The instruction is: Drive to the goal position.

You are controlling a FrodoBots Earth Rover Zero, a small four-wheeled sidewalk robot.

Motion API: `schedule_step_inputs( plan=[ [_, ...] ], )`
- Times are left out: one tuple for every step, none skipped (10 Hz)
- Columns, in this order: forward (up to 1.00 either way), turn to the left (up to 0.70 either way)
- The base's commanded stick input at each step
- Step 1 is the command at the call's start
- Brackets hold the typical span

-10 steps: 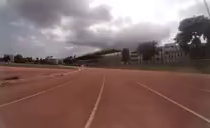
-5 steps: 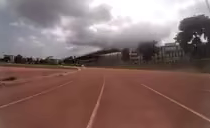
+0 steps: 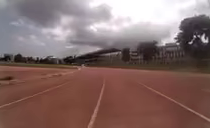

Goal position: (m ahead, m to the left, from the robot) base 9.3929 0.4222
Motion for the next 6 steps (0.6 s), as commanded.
schedule_step_inputs(
  plan=[
    [0.45,0.0],
    [0.45,0.0],
    [0.45,0.0],
    [0.45,0.0],
    [0.45,0.0],
    [0.45,0.0]
  ],
)
